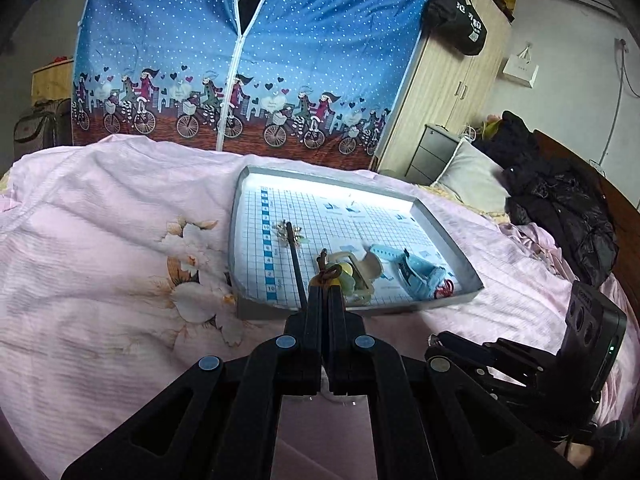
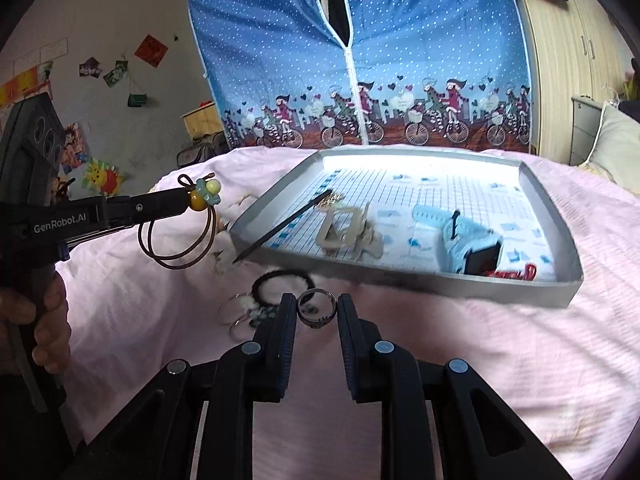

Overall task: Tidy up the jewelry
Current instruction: 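Grasp the silver ring with the right tool while the left tool grasps the yellow-bead hair tie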

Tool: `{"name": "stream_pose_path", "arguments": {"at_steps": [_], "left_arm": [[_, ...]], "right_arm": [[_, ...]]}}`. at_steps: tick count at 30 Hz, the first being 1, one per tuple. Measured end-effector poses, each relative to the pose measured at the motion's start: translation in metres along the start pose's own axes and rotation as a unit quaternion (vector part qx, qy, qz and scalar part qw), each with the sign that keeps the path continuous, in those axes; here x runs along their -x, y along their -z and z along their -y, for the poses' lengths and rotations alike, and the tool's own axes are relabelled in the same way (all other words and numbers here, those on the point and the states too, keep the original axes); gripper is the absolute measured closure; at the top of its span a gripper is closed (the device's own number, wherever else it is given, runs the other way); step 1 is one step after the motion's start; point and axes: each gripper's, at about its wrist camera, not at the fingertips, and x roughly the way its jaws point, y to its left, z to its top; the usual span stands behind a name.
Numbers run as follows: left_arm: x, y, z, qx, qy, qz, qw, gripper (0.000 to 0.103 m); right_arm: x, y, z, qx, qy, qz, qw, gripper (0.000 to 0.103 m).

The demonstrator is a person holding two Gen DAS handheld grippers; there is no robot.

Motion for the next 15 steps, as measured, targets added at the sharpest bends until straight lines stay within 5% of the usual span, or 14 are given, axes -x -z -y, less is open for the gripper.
{"name": "stream_pose_path", "arguments": {"at_steps": [7,15], "left_arm": [[-0.039,-0.024,-0.016,0.03,-0.029,0.032,0.9986,0.103],[-0.078,-0.022,-0.036,0.041,-0.026,-0.01,0.9988,0.103]], "right_arm": [[-0.015,-0.027,0.021,-0.047,0.021,0.036,0.998,0.083],[-0.046,-0.031,0.028,-0.048,0.046,0.011,0.998,0.083]]}}
